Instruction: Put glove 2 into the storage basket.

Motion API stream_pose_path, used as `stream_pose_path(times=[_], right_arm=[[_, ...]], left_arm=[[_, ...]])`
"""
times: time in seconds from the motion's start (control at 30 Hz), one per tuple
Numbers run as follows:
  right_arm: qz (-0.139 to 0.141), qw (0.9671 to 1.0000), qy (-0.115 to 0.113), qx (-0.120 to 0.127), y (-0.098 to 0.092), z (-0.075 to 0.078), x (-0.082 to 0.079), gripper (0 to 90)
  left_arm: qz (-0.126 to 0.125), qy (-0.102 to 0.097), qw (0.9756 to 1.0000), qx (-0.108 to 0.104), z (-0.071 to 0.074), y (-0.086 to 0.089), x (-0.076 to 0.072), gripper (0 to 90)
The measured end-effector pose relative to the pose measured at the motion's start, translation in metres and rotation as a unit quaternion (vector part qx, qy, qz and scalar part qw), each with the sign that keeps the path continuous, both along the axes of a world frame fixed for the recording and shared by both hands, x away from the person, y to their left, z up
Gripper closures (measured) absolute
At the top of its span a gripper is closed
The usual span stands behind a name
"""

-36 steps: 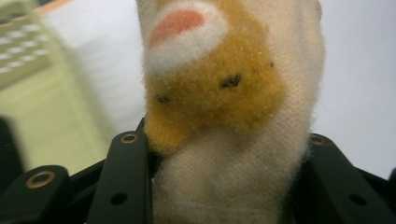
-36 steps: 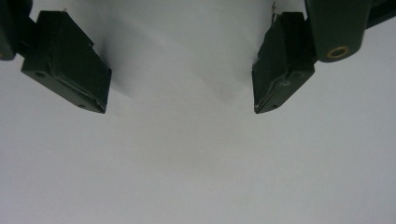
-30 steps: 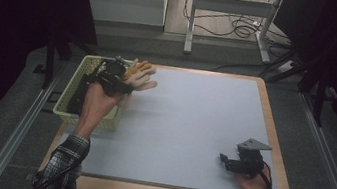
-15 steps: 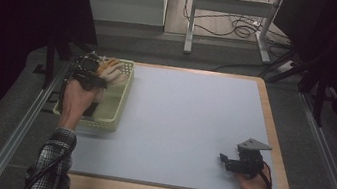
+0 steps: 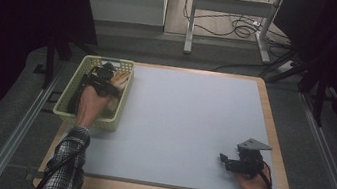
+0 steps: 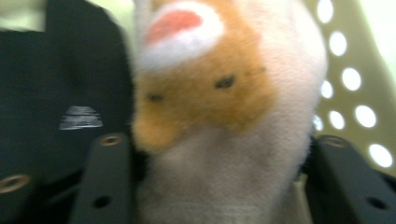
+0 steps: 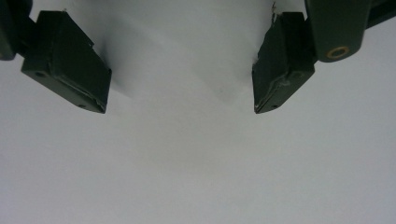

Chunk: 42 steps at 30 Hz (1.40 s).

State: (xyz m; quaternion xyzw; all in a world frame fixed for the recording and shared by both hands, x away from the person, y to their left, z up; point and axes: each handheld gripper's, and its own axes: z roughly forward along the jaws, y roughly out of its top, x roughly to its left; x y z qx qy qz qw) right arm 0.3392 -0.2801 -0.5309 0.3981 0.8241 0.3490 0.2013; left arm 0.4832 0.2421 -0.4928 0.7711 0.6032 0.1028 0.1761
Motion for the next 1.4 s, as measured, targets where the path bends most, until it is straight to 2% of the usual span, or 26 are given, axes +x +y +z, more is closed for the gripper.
stream_pose_path(times=[0.03,0.07,0.13,0.17,0.27,0.33,0.4,0.47,0.5,0.53,0.57,0.63,0.7,0.8,0.87,0.93,0.97,1.13,1.4], right_arm=[[0.000,1.0000,0.000,0.000,0.000,0.000,0.000,19.3],[0.000,1.0000,0.000,0.000,0.000,0.000,0.000,19.3],[0.000,1.0000,0.000,0.000,0.000,0.000,0.000,19.3],[0.000,1.0000,0.000,0.000,0.000,0.000,0.000,19.3],[0.000,1.0000,0.000,0.000,0.000,0.000,0.000,19.3],[0.000,1.0000,0.000,0.000,0.000,0.000,0.000,19.3],[0.000,1.0000,0.000,0.000,0.000,0.000,0.000,19.3],[0.000,1.0000,0.000,0.000,0.000,0.000,0.000,19.3],[0.000,1.0000,0.000,0.000,0.000,0.000,0.000,19.3],[0.000,1.0000,0.000,0.000,0.000,0.000,0.000,19.3],[0.000,1.0000,0.000,0.000,0.000,0.000,0.000,19.3],[0.000,1.0000,0.000,0.000,0.000,0.000,0.000,19.3],[0.000,1.0000,0.000,0.000,0.000,0.000,0.000,19.3],[0.000,1.0000,0.000,0.000,0.000,0.000,0.000,19.3],[0.000,1.0000,0.000,0.000,0.000,0.000,0.000,19.3],[0.000,1.0000,0.000,0.000,0.000,0.000,0.000,19.3],[0.000,1.0000,0.000,0.000,0.000,0.000,0.000,19.3],[0.000,1.0000,0.000,0.000,0.000,0.000,0.000,19.3],[0.000,1.0000,0.000,0.000,0.000,0.000,0.000,19.3]], left_arm=[[-0.005,0.013,0.9999,-0.003,-0.003,0.000,0.001,32.3],[0.001,0.019,0.9997,-0.012,-0.005,0.003,0.002,29.2],[0.011,0.020,0.9994,-0.026,-0.003,0.008,0.000,16.9],[0.012,0.019,0.9992,-0.033,0.001,0.011,-0.001,13.5],[0.001,-0.002,0.9989,-0.047,0.022,0.017,-0.009,8.5],[-0.007,-0.020,0.9986,-0.049,0.038,0.021,-0.016,8.9],[-0.006,-0.039,0.9984,-0.039,0.050,0.025,-0.021,15.9],[0.002,-0.050,0.9986,-0.018,0.055,0.028,-0.023,34.7],[0.007,-0.042,0.9991,0.004,0.049,0.029,-0.022,43.9],[0.007,-0.042,0.9991,0.004,0.049,0.029,-0.022,60.3],[0.006,-0.036,0.9991,0.019,0.042,0.028,-0.020,60.3],[0.010,-0.016,0.9988,0.045,0.025,0.027,-0.013,69.7],[0.014,-0.004,0.9986,0.050,0.013,0.026,-0.009,76.3],[0.015,0.012,0.9987,0.047,0.001,0.022,-0.004,81.9],[0.006,0.015,0.9994,0.032,-0.001,0.018,-0.004,85.6],[-0.001,0.014,0.9994,0.033,0.000,0.013,-0.005,88.4],[-0.005,0.014,0.9995,0.026,0.000,0.012,-0.006,89.6],[-0.004,0.008,0.9999,0.008,-0.001,0.017,-0.010,87.4],[0.014,-0.023,0.9995,0.014,0.005,0.032,-0.014,60.9]])
